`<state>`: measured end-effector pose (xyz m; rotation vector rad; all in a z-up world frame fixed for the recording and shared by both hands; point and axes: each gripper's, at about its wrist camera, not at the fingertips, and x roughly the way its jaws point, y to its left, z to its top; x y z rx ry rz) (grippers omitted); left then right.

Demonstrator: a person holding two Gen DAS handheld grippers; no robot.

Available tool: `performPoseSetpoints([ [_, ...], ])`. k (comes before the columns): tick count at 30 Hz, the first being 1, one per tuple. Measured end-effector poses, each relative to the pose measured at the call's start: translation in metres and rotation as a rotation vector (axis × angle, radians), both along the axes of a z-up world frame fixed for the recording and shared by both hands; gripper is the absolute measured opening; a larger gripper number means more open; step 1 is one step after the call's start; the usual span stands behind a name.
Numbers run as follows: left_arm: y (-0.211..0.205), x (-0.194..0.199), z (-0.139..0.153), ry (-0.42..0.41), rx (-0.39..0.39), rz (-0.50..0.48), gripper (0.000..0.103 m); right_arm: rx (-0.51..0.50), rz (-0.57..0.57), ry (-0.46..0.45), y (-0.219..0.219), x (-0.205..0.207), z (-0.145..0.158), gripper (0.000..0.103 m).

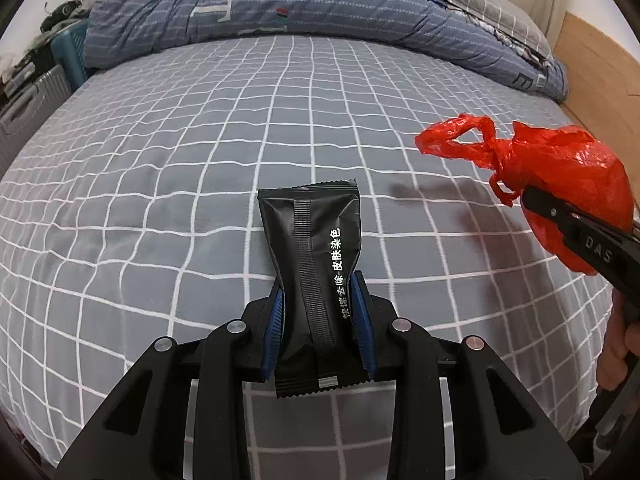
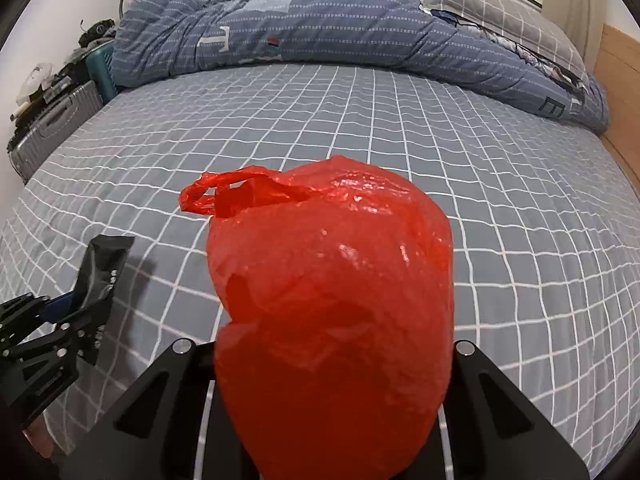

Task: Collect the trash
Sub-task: 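Carry the black packet and red bag toward the bin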

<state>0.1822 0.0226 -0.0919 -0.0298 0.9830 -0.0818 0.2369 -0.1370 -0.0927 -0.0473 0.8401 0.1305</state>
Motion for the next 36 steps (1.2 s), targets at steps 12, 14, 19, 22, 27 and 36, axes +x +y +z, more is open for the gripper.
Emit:
performPoseSetpoints([
  [12, -0.025, -0.040, 0.038, -0.015, -0.024, -0.015, 0.031, 0.000, -0.005, -0.021, -0.015, -0.062, 0.031, 0.018],
  [14, -0.028, -0.049, 0.048, -0.024, -0.026, -0.017, 0.031, 0.002, -0.009, -0.025, -0.017, -0.073, 0.037, 0.018],
  [19, -0.031, -0.071, 0.064, -0.033, -0.030, -0.016, 0.031, 0.008, -0.017, -0.034, -0.021, -0.101, 0.051, 0.018],
  [22, -0.032, -0.089, 0.072, -0.037, -0.038, -0.022, 0.031, 0.000, -0.020, -0.042, -0.023, -0.122, 0.056, 0.018],
  [27, -0.036, -0.113, 0.078, -0.032, -0.046, -0.024, 0.031, -0.005, -0.034, -0.050, -0.029, -0.157, 0.065, 0.018],
  [36, -0.050, -0.158, 0.093, -0.044, -0.057, -0.048, 0.031, 0.022, -0.046, -0.065, -0.030, -0.207, 0.077, 0.018],
])
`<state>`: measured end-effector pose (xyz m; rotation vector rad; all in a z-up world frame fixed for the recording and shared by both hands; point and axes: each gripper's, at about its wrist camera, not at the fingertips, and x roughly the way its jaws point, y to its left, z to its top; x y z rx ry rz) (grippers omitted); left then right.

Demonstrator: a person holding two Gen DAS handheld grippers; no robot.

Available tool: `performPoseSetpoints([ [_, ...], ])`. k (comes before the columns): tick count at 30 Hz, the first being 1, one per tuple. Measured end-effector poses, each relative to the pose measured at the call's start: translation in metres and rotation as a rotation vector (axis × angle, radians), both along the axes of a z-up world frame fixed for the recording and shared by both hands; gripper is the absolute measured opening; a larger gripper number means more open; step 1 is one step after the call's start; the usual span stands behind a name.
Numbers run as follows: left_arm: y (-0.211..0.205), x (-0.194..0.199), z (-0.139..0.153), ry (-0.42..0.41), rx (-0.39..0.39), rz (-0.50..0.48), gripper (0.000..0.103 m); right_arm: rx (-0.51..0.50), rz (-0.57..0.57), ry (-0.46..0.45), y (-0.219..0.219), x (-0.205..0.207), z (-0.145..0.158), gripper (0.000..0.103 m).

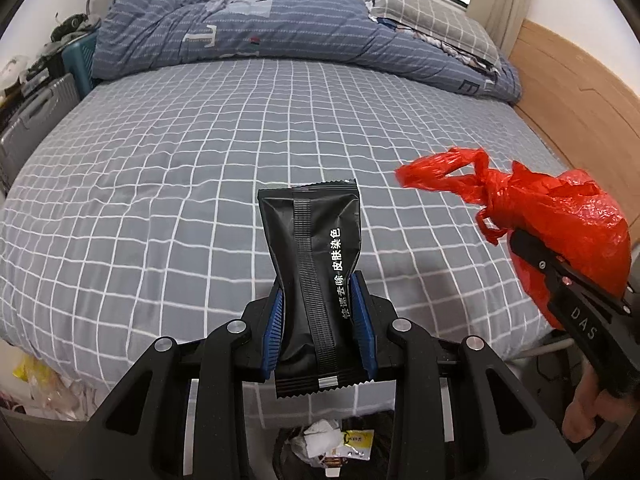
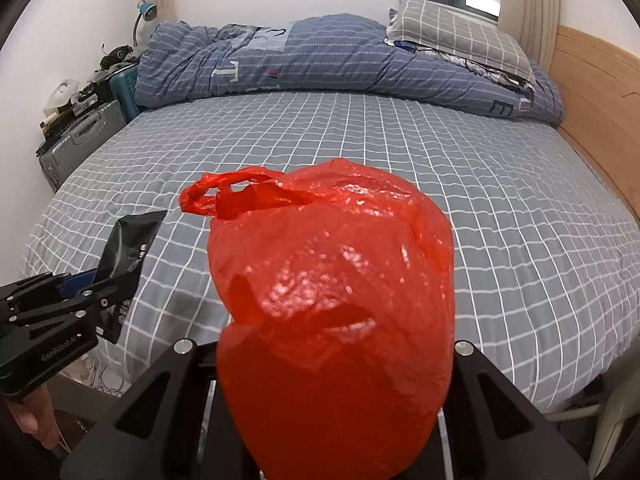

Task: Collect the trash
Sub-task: 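Carry the black packet and red bag toward the bin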

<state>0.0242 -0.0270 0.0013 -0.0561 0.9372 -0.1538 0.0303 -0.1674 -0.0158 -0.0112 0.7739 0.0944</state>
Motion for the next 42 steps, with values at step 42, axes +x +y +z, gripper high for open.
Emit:
performPoseSetpoints([
  [42, 0.009, -0.148, -0.068, 0.124, -0.012, 0.042, 0.032, 0.041, 0.016, 0.135, 0.007, -0.159, -0.074, 0.018],
])
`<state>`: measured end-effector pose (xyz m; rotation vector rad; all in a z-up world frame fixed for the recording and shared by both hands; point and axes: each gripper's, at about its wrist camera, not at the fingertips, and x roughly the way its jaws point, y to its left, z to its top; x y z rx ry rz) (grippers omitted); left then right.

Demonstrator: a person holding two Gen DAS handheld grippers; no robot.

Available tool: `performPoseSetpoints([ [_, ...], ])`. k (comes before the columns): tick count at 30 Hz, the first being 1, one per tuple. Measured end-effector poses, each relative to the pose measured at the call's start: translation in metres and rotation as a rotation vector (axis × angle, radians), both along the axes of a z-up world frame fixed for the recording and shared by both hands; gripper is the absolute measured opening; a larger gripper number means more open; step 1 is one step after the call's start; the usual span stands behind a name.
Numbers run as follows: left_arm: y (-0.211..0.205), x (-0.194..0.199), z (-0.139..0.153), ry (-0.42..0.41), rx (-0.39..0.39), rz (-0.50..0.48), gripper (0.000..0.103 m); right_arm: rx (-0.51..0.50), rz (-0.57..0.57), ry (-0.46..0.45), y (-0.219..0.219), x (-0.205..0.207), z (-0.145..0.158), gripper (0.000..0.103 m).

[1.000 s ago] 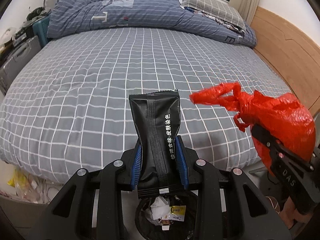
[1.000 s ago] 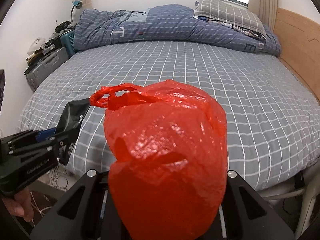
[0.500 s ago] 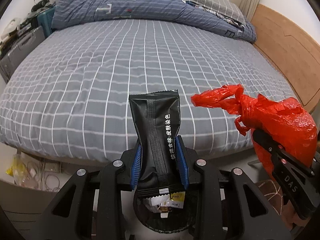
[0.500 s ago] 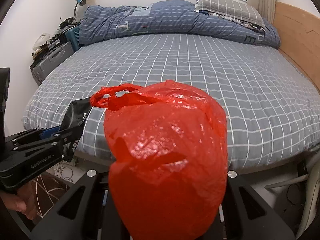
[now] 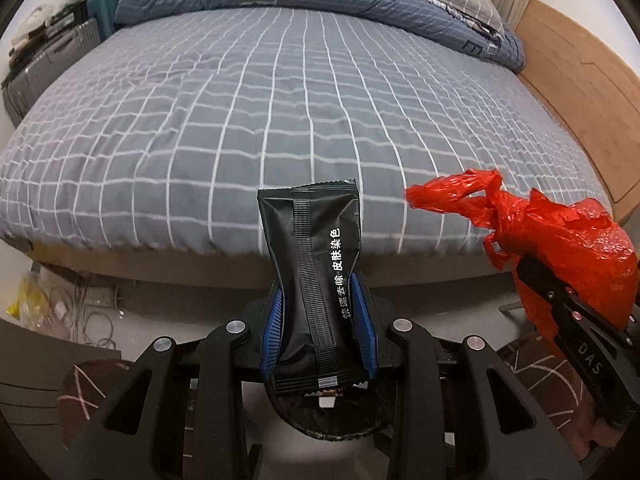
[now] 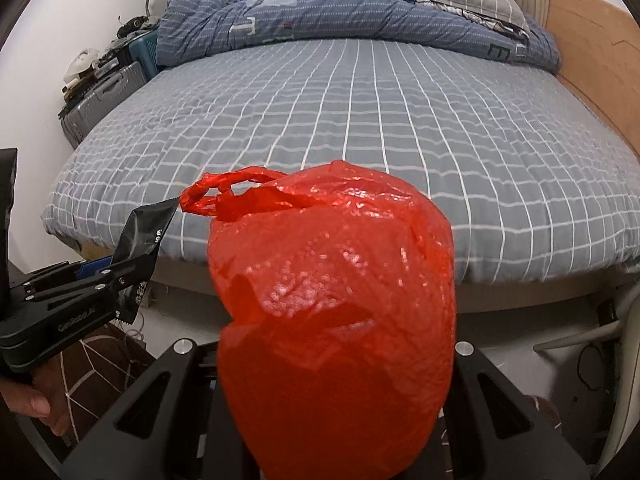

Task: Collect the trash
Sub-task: 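Carry the black packet and red bag toward the bin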

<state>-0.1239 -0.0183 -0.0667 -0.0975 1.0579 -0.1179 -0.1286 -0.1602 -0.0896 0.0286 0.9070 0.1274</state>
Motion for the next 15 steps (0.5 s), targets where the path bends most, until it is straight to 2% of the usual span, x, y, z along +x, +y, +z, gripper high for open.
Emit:
performPoseSetpoints([
  [5, -0.004, -0.013, -0.009, 0.009, 0.007, -0.006, 0.032, 0.005, -0.007, 0.030, 0.000, -0.011, -0.016, 0.018],
  [8, -0.004, -0.018, -0.019, 0.021, -0.016, -0.010, 0.032, -0.003, -0.007, 0.045, 0.003, -0.018, -0.027, 0.018],
  [15, 0.003, -0.027, -0.047, 0.049, -0.007, 0.002, 0.032, 0.008, -0.002, 0.107, 0.012, -0.024, -0.062, 0.018],
])
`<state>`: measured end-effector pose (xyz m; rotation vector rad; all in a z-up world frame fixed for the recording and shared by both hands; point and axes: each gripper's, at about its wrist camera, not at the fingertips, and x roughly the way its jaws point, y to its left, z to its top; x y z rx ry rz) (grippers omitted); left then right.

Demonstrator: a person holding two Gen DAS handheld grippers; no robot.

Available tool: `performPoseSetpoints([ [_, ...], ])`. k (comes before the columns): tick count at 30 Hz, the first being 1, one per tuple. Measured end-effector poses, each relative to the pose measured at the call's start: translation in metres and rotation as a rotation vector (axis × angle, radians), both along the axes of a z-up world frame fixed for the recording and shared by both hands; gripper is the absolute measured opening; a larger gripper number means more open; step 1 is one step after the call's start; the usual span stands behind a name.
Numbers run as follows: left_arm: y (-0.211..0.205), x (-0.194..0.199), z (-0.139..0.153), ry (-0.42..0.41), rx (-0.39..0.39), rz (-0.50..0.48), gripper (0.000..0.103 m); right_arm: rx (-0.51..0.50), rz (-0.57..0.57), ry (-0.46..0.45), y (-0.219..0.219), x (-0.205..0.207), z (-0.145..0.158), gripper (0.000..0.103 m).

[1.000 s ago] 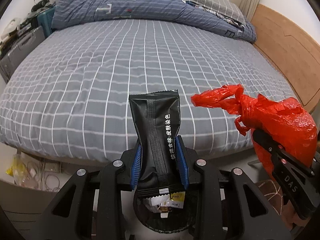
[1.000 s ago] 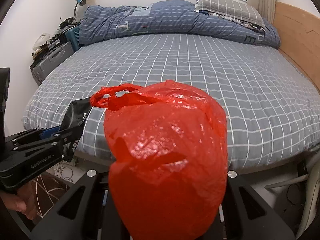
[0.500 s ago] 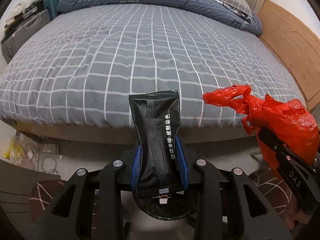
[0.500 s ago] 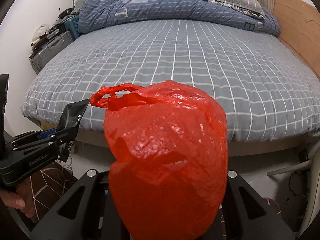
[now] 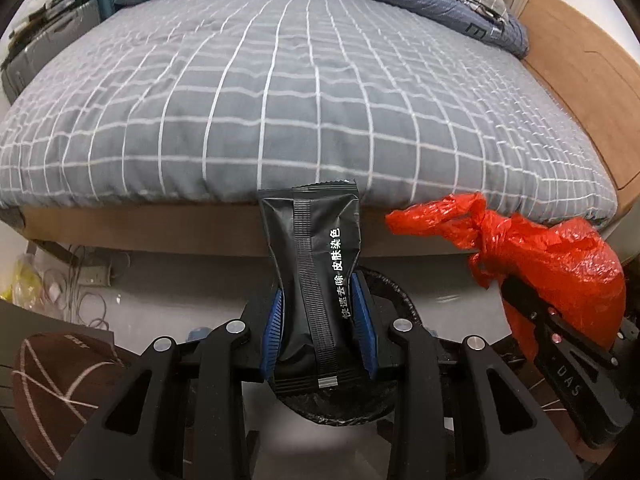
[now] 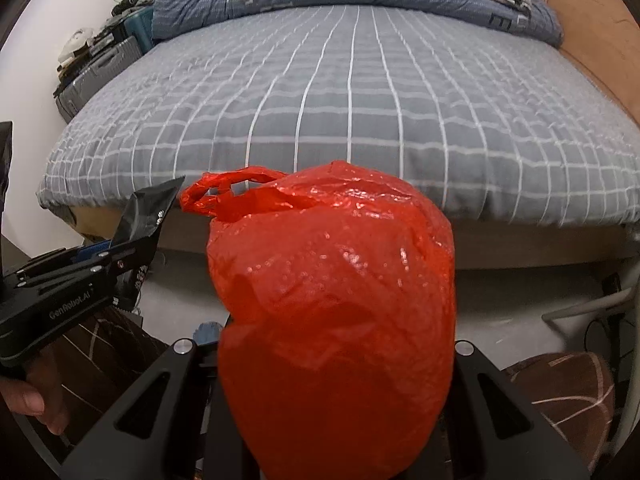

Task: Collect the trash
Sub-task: 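Carry the black packet and red bag toward the bin, then open the right tool to drop the red bag into the bin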

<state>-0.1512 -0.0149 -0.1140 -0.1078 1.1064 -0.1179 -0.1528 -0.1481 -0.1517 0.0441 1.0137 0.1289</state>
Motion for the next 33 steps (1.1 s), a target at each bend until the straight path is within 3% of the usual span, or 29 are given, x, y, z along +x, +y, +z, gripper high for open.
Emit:
performPoseSetpoints([
  [11, 0.010, -0.004, -0.053, 0.066, 0.022, -0.007, 0.032, -0.035, 0.040, 0.133, 0.026, 0.007, -0.066, 0.018],
  [20, 0.025, 0.001, -0.071, 0.106, 0.028, 0.028, 0.032, -0.045, 0.099, 0.173, 0.046, 0.018, -0.085, 0.023],
  [22, 0.029, 0.001, -0.076, 0.117, 0.037, 0.035, 0.032, -0.048, 0.115, 0.164, 0.051, 0.020, -0.087, 0.028],
  [24, 0.034, 0.002, -0.080, 0.130, 0.049, 0.044, 0.032, -0.051, 0.126, 0.162, 0.057, 0.019, -0.089, 0.039],
  [31, 0.042, 0.005, -0.083, 0.132, 0.052, 0.057, 0.032, -0.087, 0.159, 0.155, 0.074, 0.020, -0.094, 0.058],
  [33, 0.043, 0.007, -0.086, 0.136, 0.043, 0.056, 0.032, -0.099, 0.156, 0.142, 0.073, 0.018, -0.093, 0.068],
])
